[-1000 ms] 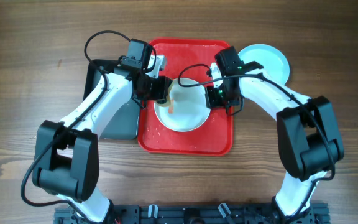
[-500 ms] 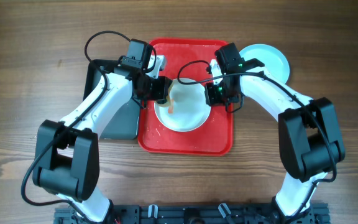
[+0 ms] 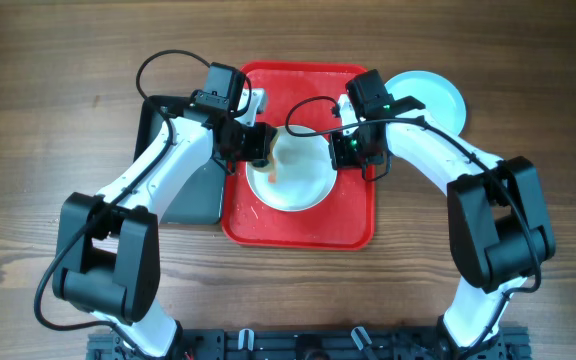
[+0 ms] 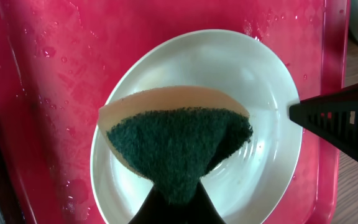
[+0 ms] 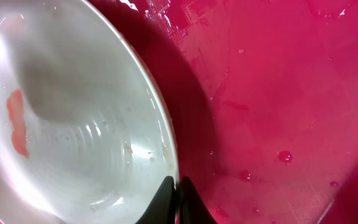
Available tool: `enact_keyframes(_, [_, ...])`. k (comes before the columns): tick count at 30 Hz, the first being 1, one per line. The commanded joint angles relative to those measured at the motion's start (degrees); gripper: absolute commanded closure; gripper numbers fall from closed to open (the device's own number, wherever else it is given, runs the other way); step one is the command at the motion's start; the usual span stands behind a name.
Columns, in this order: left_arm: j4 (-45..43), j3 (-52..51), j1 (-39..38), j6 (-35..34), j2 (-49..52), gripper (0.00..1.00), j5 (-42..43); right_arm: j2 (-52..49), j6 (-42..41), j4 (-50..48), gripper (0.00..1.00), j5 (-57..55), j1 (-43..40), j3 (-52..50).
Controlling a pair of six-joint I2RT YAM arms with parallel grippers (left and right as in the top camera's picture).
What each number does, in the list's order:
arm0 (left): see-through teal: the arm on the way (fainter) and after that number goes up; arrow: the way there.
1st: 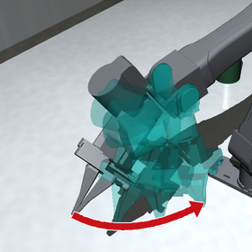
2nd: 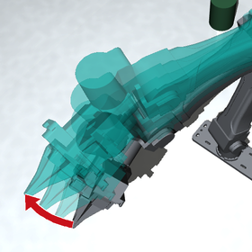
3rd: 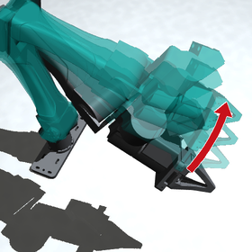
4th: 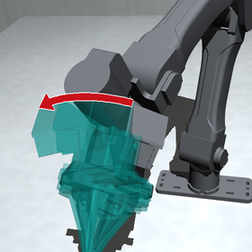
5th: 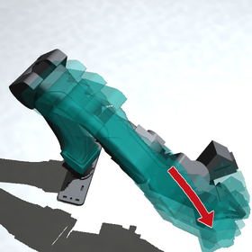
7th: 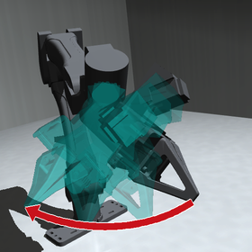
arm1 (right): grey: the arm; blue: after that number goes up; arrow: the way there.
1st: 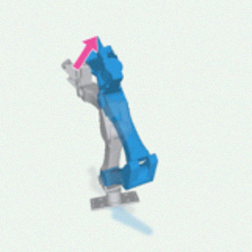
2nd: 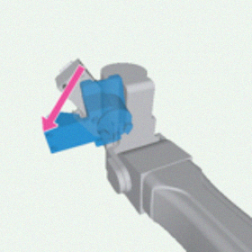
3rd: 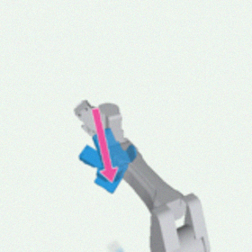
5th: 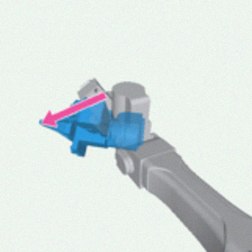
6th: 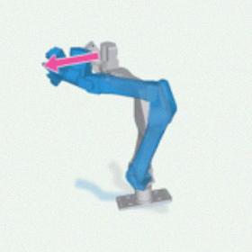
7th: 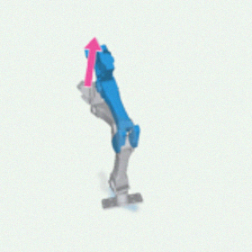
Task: Clean dirty plates on tray and stack at the side
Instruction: 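Scrub the white plate with the sponge while the right gripper holds it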
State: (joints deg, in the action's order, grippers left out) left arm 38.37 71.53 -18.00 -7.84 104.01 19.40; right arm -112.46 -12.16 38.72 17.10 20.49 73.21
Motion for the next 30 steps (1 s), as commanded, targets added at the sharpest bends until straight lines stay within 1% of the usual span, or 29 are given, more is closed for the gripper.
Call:
enact_keyframes(1, [1.1,0.7,-0.3,-0.3,0.5,0.96,0.0,1.4,-0.4,0.1,0.96,0.7,0.2,-0.3])
enact_keyframes(6, [1.7,0.7,-0.3,-0.4,0.5,0.96,-0.2,1.4,-0.6,-0.1,0.96,0.7,0.2,-0.4])
enact_keyframes(9, [1.6,0.5,-0.5,-4.8,0.8,0.96,-4.4,1.4,-1.6,-0.1,0.96,0.7,0.2,-0.4])
enact_keyframes(13, [0.0,-1.4,-2.2,-5.3,0.8,0.96,-4.8,1.4,-1.6,-0.1,0.96,0.7,0.2,-0.4])
enact_keyframes(16, [-2.1,-3.4,-3.7,-9.6,0.8,0.96,-9.1,1.4,-1.6,-0.1,0.96,0.7,0.2,-0.4])
enact_keyframes(17, [-2.8,-4.1,-4.2,-9.9,0.8,0.96,-10.1,1.4,-1.6,-0.1,0.95,0.7,0.2,-0.4])
enact_keyframes(20, [-4.7,-5.5,-4.6,-12.0,0.8,0.96,-10.3,1.4,-1.6,-0.1,0.96,0.7,0.2,-0.5])
enact_keyframes(30, [-5.4,-6.1,-4.7,-12.4,1.5,0.96,-10.3,1.4,-1.6,-0.3,0.96,0.7,0.2,-0.5])
